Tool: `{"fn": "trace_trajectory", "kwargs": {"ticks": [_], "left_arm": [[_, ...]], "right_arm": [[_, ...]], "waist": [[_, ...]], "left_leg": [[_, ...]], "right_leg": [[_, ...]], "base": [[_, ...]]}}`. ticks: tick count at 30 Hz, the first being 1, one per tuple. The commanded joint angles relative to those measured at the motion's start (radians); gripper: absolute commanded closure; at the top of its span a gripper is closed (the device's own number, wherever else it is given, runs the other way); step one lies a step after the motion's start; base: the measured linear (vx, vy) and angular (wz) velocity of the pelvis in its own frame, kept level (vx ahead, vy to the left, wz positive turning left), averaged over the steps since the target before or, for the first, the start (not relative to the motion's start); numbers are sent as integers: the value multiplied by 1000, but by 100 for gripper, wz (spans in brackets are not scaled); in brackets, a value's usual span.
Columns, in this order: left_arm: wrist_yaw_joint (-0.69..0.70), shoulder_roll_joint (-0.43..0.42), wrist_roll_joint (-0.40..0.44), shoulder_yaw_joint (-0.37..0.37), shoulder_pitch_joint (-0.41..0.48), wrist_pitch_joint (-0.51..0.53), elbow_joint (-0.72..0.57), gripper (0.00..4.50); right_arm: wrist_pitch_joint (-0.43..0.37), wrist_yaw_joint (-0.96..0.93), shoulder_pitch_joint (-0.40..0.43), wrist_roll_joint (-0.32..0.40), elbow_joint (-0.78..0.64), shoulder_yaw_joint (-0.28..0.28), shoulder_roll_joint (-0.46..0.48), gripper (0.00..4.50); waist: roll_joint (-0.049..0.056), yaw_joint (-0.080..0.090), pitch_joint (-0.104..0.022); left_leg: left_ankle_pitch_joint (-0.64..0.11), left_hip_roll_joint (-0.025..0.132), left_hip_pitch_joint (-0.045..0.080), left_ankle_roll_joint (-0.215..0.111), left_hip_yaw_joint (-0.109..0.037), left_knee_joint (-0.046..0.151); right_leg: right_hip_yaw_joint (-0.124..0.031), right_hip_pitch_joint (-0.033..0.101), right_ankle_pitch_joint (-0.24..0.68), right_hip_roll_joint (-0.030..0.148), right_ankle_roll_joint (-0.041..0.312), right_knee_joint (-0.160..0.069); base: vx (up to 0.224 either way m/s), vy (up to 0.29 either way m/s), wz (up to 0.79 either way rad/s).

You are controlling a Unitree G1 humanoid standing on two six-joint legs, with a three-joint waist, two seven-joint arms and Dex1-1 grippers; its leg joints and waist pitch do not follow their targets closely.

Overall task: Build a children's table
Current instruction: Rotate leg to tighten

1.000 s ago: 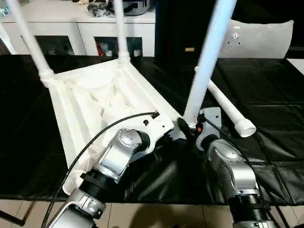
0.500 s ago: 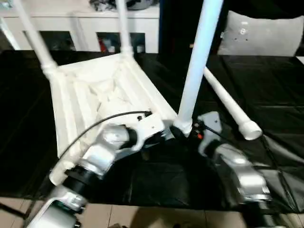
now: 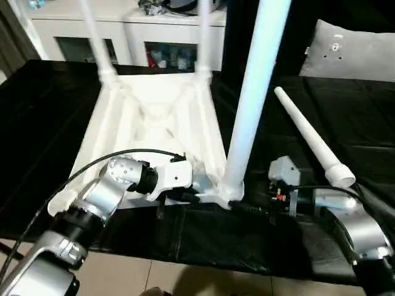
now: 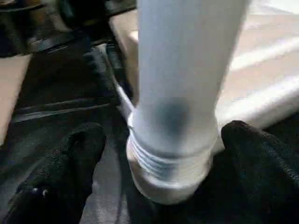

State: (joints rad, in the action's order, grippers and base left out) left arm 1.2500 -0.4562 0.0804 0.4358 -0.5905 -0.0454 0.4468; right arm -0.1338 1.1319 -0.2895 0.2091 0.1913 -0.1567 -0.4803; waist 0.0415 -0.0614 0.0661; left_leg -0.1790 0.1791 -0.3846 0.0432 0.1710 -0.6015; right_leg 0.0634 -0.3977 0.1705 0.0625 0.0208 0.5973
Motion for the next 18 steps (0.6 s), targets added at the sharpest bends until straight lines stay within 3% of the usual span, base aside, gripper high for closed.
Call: {"fn": "trace_trajectory", "kwargs": {"ticks": [1, 5, 18], "left_arm": [[66, -3, 17, 51, -18, -49, -8, 450], [84, -9, 19, 56, -24, -60, -6, 450], [117, -17, 15, 52, -31, -89, 12, 450]], "right_arm": [[11, 29, -23, -9, 20, -12, -7, 30], [-3, 51, -52, 1, 43, -27, 3, 43], [-32, 126, -77, 23, 77, -50, -1, 159]], "waist": [[1, 4, -75], [-2, 0, -76], [-3, -1, -77]], "left_leg": [[-205, 53, 21, -66, -12, 68], [-195, 54, 22, -64, -13, 68], [-183, 54, 20, -67, -12, 67]], "right_leg": [[-47, 49, 187, 79, 244, -66], [-46, 50, 176, 78, 249, -62], [-44, 51, 174, 79, 249, -61]], "base": [[0, 0, 0], [0, 0, 0], [0, 0, 0]]}}
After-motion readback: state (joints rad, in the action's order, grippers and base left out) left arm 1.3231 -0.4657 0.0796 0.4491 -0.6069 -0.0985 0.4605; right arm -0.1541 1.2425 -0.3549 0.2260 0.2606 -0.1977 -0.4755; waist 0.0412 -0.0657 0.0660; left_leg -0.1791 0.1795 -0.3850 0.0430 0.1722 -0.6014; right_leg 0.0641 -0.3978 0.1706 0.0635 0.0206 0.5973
